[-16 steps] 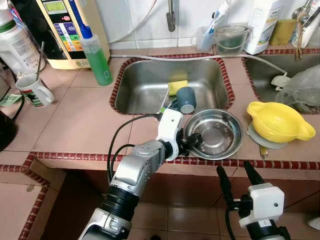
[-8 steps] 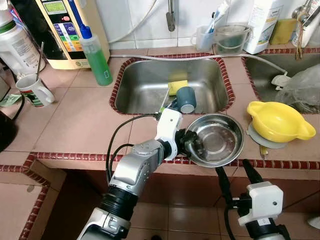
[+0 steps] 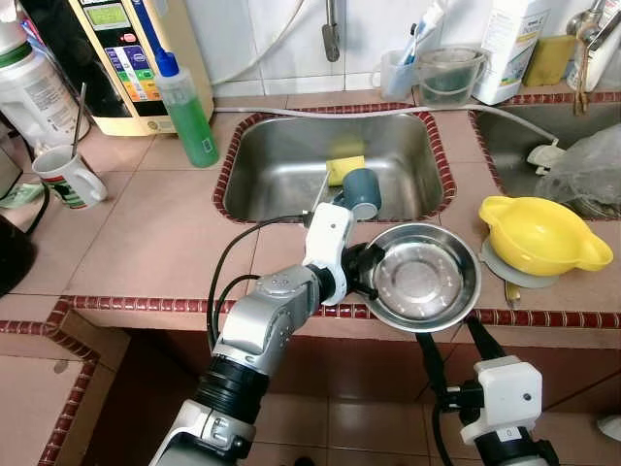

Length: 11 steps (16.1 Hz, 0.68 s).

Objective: Kitchen organization

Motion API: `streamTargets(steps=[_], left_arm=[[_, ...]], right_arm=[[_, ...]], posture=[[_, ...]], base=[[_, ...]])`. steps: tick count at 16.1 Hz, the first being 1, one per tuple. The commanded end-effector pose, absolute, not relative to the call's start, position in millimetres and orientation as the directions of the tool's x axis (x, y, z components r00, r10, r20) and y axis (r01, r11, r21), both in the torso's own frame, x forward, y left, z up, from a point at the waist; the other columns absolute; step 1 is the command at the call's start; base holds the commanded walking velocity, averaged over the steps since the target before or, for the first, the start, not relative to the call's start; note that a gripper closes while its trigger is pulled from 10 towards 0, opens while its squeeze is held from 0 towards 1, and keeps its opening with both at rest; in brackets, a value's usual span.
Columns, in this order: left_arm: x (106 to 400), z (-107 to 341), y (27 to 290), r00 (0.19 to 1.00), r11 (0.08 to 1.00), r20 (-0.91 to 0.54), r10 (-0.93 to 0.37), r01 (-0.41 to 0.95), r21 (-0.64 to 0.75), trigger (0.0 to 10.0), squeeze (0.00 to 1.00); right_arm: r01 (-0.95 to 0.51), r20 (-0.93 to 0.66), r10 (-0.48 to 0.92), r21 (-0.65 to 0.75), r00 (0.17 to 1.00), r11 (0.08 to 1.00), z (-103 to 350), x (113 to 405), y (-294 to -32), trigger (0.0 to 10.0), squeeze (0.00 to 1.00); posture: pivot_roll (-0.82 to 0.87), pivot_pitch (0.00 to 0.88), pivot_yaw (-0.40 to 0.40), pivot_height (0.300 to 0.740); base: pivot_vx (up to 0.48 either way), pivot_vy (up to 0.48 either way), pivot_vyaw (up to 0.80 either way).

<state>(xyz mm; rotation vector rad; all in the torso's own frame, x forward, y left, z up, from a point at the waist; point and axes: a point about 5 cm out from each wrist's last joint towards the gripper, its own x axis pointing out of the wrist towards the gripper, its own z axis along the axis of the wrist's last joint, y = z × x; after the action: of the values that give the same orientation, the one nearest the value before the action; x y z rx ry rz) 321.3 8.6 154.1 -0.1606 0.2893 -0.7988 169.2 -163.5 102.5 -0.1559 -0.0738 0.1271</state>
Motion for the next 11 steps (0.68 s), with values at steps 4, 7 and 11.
streamTargets(steps=[4, 7, 11], left_arm=[[321.1, 149.8, 18.7, 0.654, 0.693, -0.228, -0.721, 0.685, -0.226, 0.0, 0.0], [322.5, 150.8, 21.6, 0.654, 0.692, -0.227, -0.722, 0.689, -0.215, 0.0, 0.0], [318.5, 157.0, 17.2, 0.611, 0.641, -0.199, -0.766, 0.7, -0.314, 0.0, 0.0]], right_arm=[[-0.123, 0.137, 0.142, -0.14, 0.98, 0.983, 116.6, 174.7, -161.9, 10.0, 0.0], [-0.127, 0.133, 0.146, -0.144, 0.98, 0.981, 115.9, 176.9, -162.7, 10.0, 0.0], [-0.141, 0.132, 0.159, -0.139, 0.978, 0.98, 115.8, 178.1, -161.5, 10.0, 0.0]], posture=[[-0.19, 0.132, 0.144, 0.74], [-0.18, 0.133, 0.142, 0.74], [-0.18, 0.135, 0.142, 0.74]], base=[[0.0, 0.0, 0.0], [0.0, 0.0, 0.0], [0.0, 0.0, 0.0]])
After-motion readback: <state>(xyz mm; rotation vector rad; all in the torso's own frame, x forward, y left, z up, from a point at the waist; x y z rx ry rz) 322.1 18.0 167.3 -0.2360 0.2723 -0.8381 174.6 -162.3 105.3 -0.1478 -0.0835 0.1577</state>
